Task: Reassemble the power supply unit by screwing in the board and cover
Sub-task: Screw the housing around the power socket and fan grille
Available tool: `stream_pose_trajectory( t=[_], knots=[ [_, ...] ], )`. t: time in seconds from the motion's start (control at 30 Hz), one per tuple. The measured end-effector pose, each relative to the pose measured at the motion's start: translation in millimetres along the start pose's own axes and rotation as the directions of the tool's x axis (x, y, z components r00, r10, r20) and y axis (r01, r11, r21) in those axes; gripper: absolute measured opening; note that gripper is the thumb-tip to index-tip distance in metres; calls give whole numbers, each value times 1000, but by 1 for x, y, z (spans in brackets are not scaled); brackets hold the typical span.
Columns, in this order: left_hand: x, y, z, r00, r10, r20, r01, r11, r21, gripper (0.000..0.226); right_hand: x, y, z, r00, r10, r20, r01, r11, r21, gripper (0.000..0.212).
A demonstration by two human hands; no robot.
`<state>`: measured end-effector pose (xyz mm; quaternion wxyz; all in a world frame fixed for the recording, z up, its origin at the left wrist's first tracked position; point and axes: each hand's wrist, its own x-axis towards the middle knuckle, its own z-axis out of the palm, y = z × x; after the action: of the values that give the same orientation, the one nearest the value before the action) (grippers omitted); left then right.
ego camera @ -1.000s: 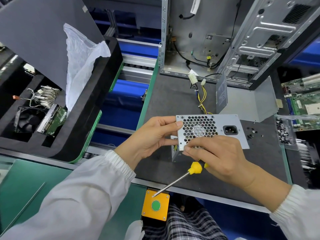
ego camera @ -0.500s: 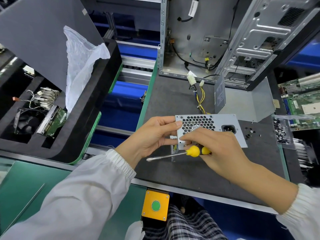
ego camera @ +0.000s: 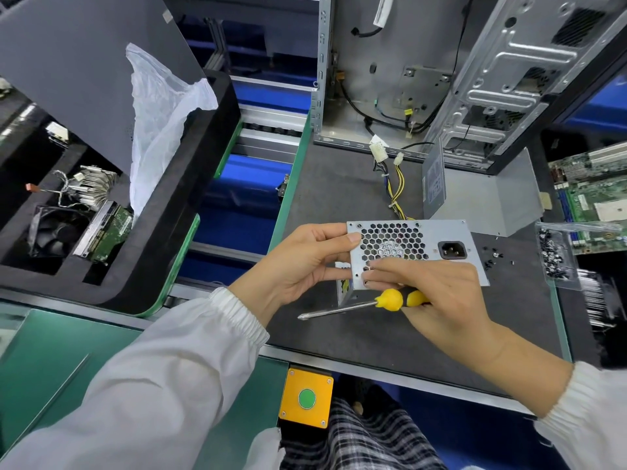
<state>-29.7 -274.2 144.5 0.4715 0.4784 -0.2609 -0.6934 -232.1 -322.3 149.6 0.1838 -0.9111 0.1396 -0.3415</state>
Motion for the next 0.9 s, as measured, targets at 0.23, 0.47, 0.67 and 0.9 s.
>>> stream_pose_trajectory(
  t=[0.23, 0.47, 0.67, 0.9],
  knots=[
    [0, 0, 0, 1000, -9, -12, 9, 1000, 4, 33, -4, 4, 7, 995, -36, -89, 38, 999, 13, 44],
    [0, 0, 0, 1000, -10, -8, 10, 1000, -12, 32, -4, 5, 11, 994, -20, -103, 17, 999, -29, 31],
    [1, 0, 0, 1000, -12, -7, 12, 1000, -15, 31, -3, 3, 7, 998, -9, -55, 5, 997, -75, 13],
    [1, -1, -1, 1000, -4, 1, 4, 1000, -14, 32, -3, 1, 5, 999, -43, -2, 43, 995, -91, 14]
  ],
)
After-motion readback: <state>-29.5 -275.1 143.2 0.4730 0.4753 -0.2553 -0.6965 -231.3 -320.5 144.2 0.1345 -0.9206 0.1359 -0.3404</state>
